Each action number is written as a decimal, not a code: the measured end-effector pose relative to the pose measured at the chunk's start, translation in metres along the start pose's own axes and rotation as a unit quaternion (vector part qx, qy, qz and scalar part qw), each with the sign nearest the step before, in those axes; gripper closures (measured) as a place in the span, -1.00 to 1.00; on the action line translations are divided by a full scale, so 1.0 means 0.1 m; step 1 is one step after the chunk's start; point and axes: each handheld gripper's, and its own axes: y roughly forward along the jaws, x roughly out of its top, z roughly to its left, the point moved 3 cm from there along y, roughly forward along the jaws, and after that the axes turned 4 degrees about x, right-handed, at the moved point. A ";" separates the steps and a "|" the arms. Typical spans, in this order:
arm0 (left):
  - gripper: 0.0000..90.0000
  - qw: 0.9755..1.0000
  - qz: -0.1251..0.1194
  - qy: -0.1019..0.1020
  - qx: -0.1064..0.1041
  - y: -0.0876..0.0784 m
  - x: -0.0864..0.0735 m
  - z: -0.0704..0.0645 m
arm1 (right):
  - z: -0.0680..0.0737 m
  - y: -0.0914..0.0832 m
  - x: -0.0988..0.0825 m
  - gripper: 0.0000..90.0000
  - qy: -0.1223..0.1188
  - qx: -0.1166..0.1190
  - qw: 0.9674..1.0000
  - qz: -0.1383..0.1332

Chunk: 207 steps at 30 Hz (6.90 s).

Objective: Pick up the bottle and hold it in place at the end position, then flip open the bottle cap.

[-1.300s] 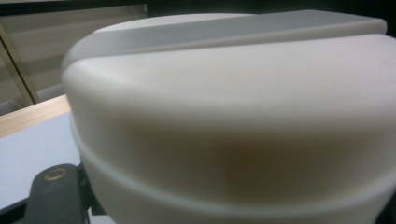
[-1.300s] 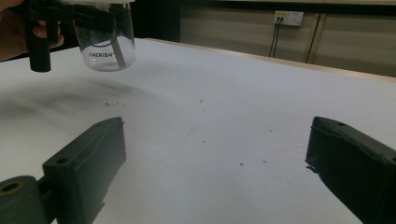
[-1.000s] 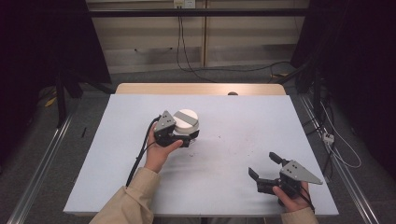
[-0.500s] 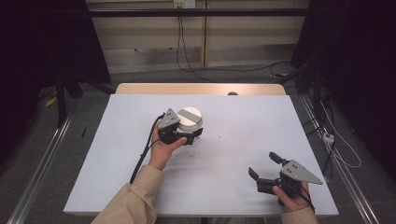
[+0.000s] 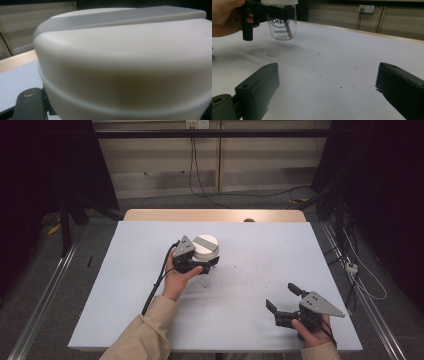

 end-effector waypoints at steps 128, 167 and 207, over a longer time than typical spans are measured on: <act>-0.65 0.998 0.051 0.019 0.018 0.27 -0.23 0.00 | 0.06 0.16 0.04 -0.90 -0.016 0.004 1.000 0.011; -0.59 0.998 0.052 0.023 0.011 0.28 -0.23 0.01 | 0.16 0.76 0.28 -0.84 0.003 0.032 0.998 0.046; -0.58 0.998 0.055 0.027 0.008 0.27 -0.23 0.01 | 0.21 1.33 0.68 0.53 0.018 0.063 0.996 0.067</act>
